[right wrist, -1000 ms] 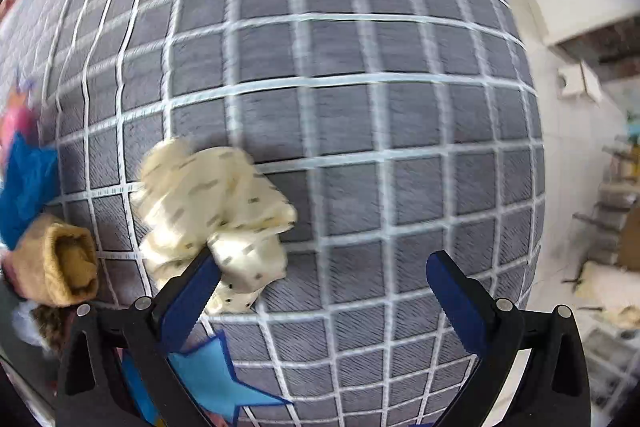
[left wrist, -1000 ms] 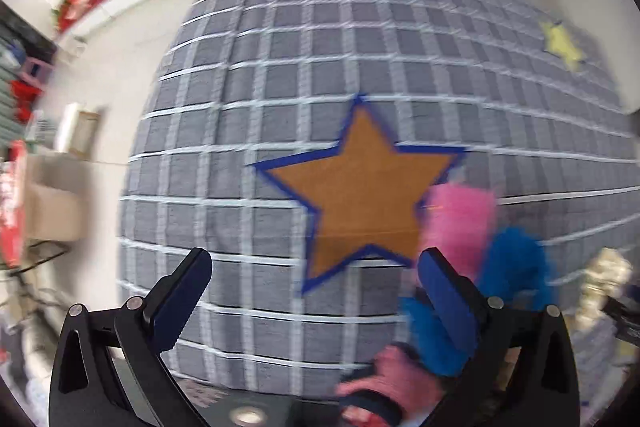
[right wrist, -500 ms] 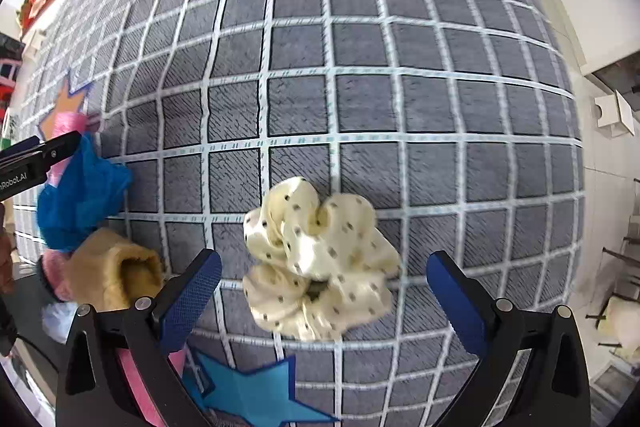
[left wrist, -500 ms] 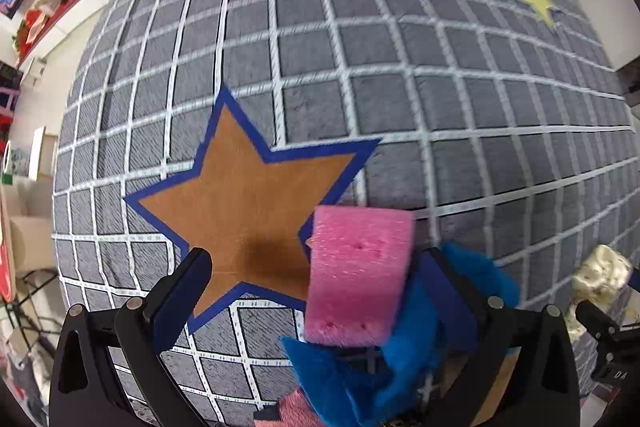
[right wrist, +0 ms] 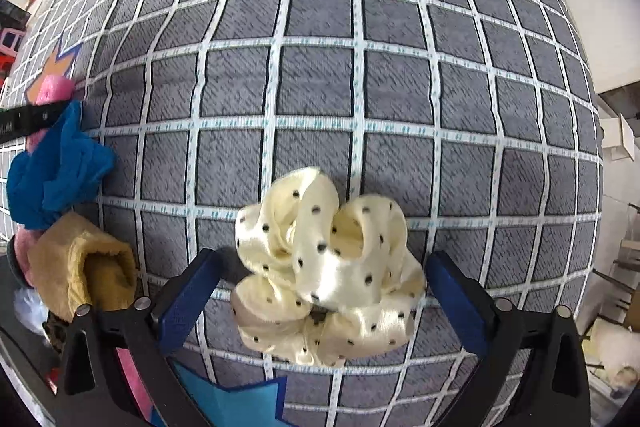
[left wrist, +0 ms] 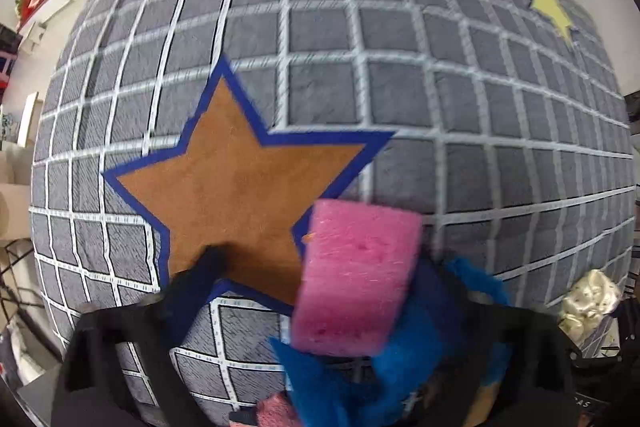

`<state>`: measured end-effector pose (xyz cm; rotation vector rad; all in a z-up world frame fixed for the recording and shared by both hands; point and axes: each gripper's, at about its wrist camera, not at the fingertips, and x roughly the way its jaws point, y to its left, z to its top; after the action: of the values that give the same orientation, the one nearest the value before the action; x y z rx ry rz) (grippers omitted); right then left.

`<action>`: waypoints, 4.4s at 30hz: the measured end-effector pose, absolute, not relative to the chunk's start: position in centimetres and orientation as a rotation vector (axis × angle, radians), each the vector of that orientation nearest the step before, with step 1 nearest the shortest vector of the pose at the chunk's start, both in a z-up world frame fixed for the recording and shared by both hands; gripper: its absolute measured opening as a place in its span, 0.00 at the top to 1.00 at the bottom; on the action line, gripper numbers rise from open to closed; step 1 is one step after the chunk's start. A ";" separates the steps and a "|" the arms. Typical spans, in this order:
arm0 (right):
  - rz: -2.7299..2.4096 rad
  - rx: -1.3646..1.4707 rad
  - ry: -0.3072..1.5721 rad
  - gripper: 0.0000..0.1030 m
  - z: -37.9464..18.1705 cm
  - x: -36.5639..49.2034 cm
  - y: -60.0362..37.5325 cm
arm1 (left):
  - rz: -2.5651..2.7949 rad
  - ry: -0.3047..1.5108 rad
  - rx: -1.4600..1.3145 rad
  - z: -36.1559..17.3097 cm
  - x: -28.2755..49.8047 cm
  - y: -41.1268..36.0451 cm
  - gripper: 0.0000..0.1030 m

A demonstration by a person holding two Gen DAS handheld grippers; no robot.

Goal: Organize soft objects
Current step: 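Carry the sponge and scrunchie with both tools over the white box, then open both tools to drop the sponge and scrunchie into the box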

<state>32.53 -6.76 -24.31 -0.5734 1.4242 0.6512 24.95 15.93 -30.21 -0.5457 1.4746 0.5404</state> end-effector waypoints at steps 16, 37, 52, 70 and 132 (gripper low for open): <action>0.749 -0.306 1.455 0.77 -16.0 30.5 -17.1 | 0.570 1.304 -0.438 -17.2 26.3 8.5 0.55; 0.643 -0.304 1.592 0.77 -12.4 13.0 -31.8 | 0.274 1.321 -0.324 -6.8 -0.1 -7.7 0.55; 0.920 -0.404 1.393 0.77 -4.2 2.4 -24.0 | 0.476 1.175 -0.377 -2.6 -12.0 -2.9 0.55; 1.278 -0.660 1.247 0.77 -1.2 -3.1 -9.5 | 0.863 1.092 -0.712 -4.2 -21.0 2.6 0.55; 1.320 -0.757 1.240 0.01 -4.5 -7.2 -1.8 | 0.699 0.864 -0.890 -5.2 -25.0 3.0 0.00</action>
<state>-7.19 -1.82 -4.53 -0.7569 1.2399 1.3198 -24.96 2.95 -5.16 -0.8897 0.8640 0.6988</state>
